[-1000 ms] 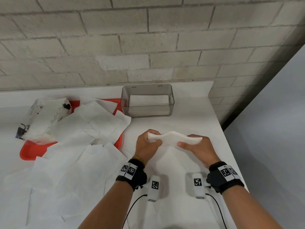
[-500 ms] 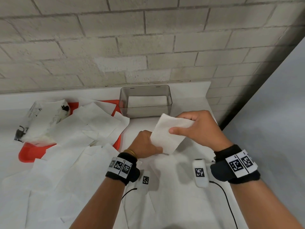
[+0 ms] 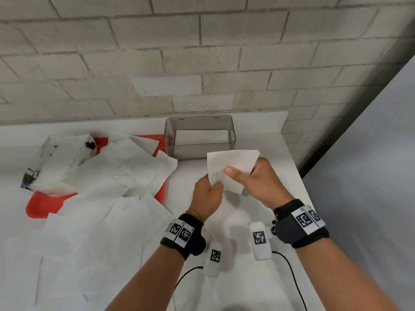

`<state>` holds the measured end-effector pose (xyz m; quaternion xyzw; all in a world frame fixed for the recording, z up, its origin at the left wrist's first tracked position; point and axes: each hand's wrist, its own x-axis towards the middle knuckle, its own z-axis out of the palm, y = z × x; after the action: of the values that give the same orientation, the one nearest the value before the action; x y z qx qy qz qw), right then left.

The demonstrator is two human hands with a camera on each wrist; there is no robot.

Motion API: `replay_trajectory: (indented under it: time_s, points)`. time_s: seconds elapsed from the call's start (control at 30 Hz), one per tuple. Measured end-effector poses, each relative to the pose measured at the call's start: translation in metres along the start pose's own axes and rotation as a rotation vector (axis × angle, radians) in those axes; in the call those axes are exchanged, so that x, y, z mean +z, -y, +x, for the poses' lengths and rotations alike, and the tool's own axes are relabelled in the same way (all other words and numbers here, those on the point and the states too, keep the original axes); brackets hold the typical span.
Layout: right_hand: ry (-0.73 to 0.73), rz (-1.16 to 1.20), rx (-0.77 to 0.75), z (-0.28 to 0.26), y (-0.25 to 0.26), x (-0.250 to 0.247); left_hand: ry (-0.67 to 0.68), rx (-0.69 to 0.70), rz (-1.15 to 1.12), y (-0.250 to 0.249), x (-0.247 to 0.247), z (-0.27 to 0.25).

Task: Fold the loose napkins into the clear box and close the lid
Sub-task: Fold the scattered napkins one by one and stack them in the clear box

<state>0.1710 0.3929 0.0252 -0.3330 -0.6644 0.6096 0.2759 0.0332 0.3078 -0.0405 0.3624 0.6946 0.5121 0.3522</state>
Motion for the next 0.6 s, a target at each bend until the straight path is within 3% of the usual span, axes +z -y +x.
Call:
replay_trajectory:
  time_s: [0.37, 0.5, 0.6]
  points:
    - [-0.051, 0.023, 0.105, -0.002, -0.024, 0.002, 0.008, -0.086, 0.122, 0.018, 0.003, 0.000]
    - [-0.091, 0.060, 0.092, 0.002, -0.017, -0.002, 0.062, -0.054, 0.020, 0.009, -0.005, 0.001]
    - [-0.167, 0.232, 0.066, 0.002, -0.006, -0.013, 0.104, -0.120, -0.147, 0.004, -0.024, 0.001]
